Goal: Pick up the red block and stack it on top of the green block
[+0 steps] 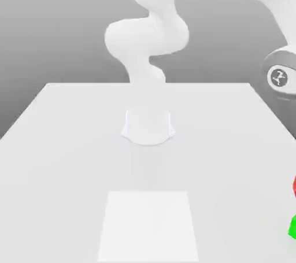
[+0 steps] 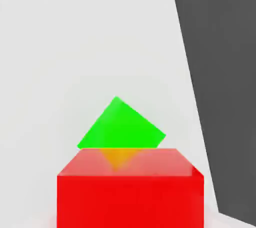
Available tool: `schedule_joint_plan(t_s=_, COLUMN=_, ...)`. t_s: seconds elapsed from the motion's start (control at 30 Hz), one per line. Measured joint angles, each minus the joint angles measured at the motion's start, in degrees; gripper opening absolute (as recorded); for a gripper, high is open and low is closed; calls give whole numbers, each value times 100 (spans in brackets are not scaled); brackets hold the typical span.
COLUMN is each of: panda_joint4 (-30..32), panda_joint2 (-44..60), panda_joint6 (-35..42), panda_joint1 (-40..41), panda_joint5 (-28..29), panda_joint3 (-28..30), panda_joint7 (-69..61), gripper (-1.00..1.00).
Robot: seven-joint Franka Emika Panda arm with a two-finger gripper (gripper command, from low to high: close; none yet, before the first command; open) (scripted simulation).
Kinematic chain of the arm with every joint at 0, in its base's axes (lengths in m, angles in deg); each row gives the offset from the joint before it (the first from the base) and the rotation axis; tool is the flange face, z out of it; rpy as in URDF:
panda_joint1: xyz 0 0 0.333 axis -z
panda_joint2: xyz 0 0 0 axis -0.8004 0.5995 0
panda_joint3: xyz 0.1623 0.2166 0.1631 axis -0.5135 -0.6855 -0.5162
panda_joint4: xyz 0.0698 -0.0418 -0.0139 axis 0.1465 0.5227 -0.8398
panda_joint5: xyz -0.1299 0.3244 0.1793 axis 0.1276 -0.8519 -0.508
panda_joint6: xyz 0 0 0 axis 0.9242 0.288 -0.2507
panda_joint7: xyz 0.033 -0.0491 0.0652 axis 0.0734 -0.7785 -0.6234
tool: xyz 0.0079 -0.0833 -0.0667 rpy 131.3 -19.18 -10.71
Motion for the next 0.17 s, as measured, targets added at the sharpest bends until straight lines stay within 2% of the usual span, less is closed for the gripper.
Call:
schedule_joint_plan(t_s=0.03, panda_joint4=-25, panda_joint2=201, panda_joint6=-172, panda_joint1=-66, panda_joint5=78, panda_joint3=70, panda_joint7=44, gripper=-100)
schedule_joint_plan(t_s=0.07, panda_joint4=-40, panda_joint2=337, panda_joint6=-292, panda_joint1=-107, panda_joint5=136, panda_joint3=118, panda_joint7=79, gripper=100)
schedule_joint_plan(t_s=0.17, panda_joint4=-40, panda_joint2=337, panda_joint6=-292, panda_joint1=-107, panda_joint5=136, panda_joint3=118, panda_joint7=79, gripper=100)
